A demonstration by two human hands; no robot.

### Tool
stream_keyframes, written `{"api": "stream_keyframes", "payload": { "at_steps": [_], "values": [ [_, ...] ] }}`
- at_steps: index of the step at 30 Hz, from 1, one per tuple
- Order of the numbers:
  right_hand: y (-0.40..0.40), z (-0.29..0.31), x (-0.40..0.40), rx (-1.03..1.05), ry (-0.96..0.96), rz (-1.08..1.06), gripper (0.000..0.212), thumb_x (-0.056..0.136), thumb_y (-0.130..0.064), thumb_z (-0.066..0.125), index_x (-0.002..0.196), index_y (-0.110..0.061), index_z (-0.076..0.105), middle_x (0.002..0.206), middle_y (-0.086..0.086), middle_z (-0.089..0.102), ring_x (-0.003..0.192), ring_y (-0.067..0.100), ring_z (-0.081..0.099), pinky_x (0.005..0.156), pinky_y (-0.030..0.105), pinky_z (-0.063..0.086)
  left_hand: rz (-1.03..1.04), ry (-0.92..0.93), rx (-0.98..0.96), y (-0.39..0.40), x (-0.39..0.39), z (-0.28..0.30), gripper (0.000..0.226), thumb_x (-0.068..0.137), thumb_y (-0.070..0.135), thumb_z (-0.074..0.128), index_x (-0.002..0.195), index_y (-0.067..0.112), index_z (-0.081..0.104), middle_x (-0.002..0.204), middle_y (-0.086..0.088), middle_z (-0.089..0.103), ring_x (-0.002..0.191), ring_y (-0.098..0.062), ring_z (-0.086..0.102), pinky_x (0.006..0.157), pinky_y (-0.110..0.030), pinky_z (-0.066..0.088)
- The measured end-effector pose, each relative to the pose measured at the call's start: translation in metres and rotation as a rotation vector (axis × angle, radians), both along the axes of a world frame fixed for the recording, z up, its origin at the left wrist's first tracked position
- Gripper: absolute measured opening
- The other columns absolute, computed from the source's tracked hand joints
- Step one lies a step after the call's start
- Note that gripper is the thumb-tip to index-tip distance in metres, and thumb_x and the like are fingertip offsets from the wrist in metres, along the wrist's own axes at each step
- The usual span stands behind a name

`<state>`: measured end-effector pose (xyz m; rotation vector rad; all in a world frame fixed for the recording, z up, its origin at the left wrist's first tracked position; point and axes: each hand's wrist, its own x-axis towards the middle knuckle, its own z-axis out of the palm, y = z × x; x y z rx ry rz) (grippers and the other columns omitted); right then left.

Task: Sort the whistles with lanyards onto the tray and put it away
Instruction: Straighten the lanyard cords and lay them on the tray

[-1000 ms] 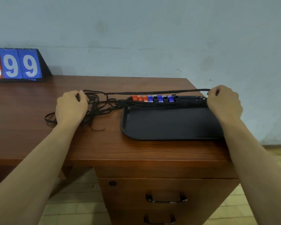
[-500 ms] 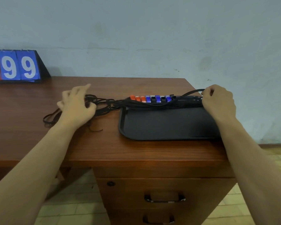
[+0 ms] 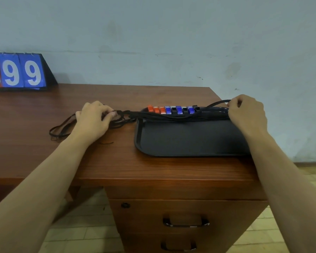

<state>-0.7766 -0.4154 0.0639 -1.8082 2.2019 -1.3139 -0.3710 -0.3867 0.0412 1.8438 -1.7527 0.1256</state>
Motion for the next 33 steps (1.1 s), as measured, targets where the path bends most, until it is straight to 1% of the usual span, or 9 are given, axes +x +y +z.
{"api": "stream_keyframes", "payload": {
  "at_steps": [2, 5, 9, 12, 15, 18, 21, 27, 33],
  "values": [
    [0.001, 0.0, -0.001, 0.009, -0.001, -0.016, 0.029, 0.099, -0.03, 0.043, 0.105, -0.018, 0.068, 0.096, 0.008, 0.065, 0.081, 0.027, 0.059, 0.069, 0.034, 0.045, 0.023, 0.075, -0.104, 0.0, 0.004, 0.001, 0.028, 0.102, 0.041, 0.051, 0.097, 0.027, 0.074, 0.095, 0.001, 0.06, 0.098, -0.028, 0.056, 0.088, -0.051, 0.047],
    [0.002, 0.0, -0.002, 0.021, 0.035, -0.087, 0.029, 0.1, -0.029, 0.042, 0.105, -0.016, 0.067, 0.094, 0.008, 0.062, 0.08, 0.029, 0.056, 0.071, 0.034, 0.042, 0.138, 0.18, -0.163, 0.0, 0.008, 0.001, 0.028, 0.103, 0.036, 0.052, 0.101, 0.018, 0.074, 0.091, 0.0, 0.064, 0.073, -0.011, 0.052, 0.071, -0.036, 0.044],
    [0.001, -0.001, -0.005, 0.031, 0.06, -0.149, 0.03, 0.1, -0.031, 0.04, 0.103, -0.017, 0.066, 0.096, 0.011, 0.062, 0.081, 0.033, 0.057, 0.072, 0.037, 0.044, 0.303, 0.281, -0.126, 0.005, 0.014, -0.002, 0.027, 0.103, 0.036, 0.052, 0.101, 0.02, 0.074, 0.079, 0.004, 0.061, 0.066, -0.011, 0.051, 0.059, -0.032, 0.042],
    [0.0, -0.001, -0.006, 0.037, 0.054, -0.155, 0.03, 0.1, -0.03, 0.04, 0.103, -0.017, 0.066, 0.096, 0.011, 0.062, 0.08, 0.033, 0.056, 0.071, 0.037, 0.043, 0.384, 0.321, -0.133, 0.006, 0.02, -0.004, 0.028, 0.102, 0.036, 0.052, 0.098, 0.019, 0.075, 0.074, 0.0, 0.062, 0.076, -0.025, 0.059, 0.067, -0.037, 0.048],
    [0.002, 0.0, -0.005, 0.036, 0.058, -0.143, 0.03, 0.101, -0.03, 0.04, 0.106, -0.015, 0.065, 0.095, 0.01, 0.06, 0.08, 0.031, 0.055, 0.071, 0.036, 0.041, 0.397, 0.29, -0.145, 0.006, 0.018, -0.003, 0.025, 0.1, 0.028, 0.054, 0.116, 0.015, 0.069, 0.112, -0.012, 0.066, 0.106, -0.033, 0.058, 0.086, -0.05, 0.051],
    [0.002, -0.001, -0.004, 0.029, 0.062, -0.116, 0.03, 0.102, -0.031, 0.04, 0.107, -0.015, 0.065, 0.093, 0.008, 0.059, 0.08, 0.029, 0.056, 0.071, 0.034, 0.042, 0.39, 0.207, -0.087, 0.007, 0.014, -0.002, 0.043, 0.093, 0.024, 0.058, 0.135, 0.015, 0.057, 0.137, -0.015, 0.048, 0.127, -0.038, 0.04, 0.104, -0.053, 0.035],
    [0.002, -0.001, -0.003, 0.027, 0.056, -0.097, 0.029, 0.102, -0.031, 0.041, 0.106, -0.016, 0.065, 0.093, 0.009, 0.06, 0.082, 0.03, 0.058, 0.071, 0.035, 0.044, 0.321, 0.163, -0.107, 0.01, 0.009, 0.0, 0.046, 0.087, 0.023, 0.059, 0.133, 0.021, 0.056, 0.136, -0.012, 0.043, 0.128, -0.036, 0.035, 0.105, -0.051, 0.031],
    [0.001, 0.0, 0.002, -0.011, 0.031, -0.016, 0.029, 0.101, -0.034, 0.041, 0.105, -0.019, 0.066, 0.096, 0.008, 0.066, 0.084, 0.029, 0.063, 0.076, 0.04, 0.055, -0.012, 0.097, -0.112, 0.009, -0.013, 0.006, 0.029, 0.095, 0.021, 0.056, 0.122, 0.031, 0.06, 0.132, -0.001, 0.049, 0.128, -0.028, 0.036, 0.106, -0.051, 0.03],
    [0.001, 0.0, 0.002, -0.041, 0.032, 0.006, 0.026, 0.103, -0.035, 0.043, 0.104, -0.02, 0.064, 0.094, 0.005, 0.066, 0.081, 0.025, 0.063, 0.072, 0.036, 0.053, -0.164, -0.084, 0.176, -0.015, -0.025, 0.02, 0.038, 0.103, 0.042, 0.045, 0.141, 0.038, 0.047, 0.136, 0.01, 0.055, 0.135, -0.029, 0.034, 0.106, -0.059, 0.029]
  ]
}}
